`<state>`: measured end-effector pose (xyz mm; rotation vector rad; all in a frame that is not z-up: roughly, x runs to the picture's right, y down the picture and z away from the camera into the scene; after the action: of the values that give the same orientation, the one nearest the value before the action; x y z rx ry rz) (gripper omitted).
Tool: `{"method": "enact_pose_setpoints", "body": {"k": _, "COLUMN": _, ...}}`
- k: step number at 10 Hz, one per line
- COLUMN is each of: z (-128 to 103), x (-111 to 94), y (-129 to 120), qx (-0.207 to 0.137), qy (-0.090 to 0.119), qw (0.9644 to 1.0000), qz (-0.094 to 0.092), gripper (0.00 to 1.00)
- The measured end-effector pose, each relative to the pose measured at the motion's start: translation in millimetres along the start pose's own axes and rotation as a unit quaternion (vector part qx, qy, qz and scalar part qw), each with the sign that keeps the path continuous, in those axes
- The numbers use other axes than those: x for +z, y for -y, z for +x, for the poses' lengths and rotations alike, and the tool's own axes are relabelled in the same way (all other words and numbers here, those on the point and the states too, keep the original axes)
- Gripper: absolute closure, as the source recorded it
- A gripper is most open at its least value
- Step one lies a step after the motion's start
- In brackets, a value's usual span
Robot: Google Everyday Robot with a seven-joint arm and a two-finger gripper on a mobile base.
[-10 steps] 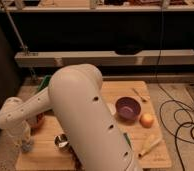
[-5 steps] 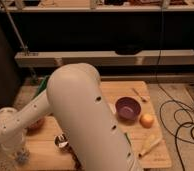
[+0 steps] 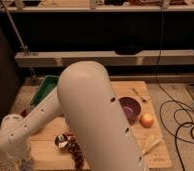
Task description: Wipe table surface with towel
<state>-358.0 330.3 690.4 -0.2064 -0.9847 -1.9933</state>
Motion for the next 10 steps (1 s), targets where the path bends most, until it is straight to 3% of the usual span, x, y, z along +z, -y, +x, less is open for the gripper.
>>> {"method": "enact_pose_setpoints", "body": {"k": 4, "z": -19, "x": 4, "y": -22, "qx": 0.027, "qy": 0.01, "qw": 0.9996, "qz": -0.006, "gripper": 1.0}}
{"method": "enact_pose_setpoints", "body": {"k": 7, "z": -32, "x": 0, "y": -53, "qx": 0.063, "qy": 0.01, "qw": 0.9978, "qz": -0.016, "gripper": 1.0}}
{"method": "enact_pose_setpoints", "body": {"k": 10, "z": -28, "x": -10, "y": -75, "qx": 0.089, "qy": 0.004, "qw": 0.9957, "qz": -0.028, "gripper": 1.0}}
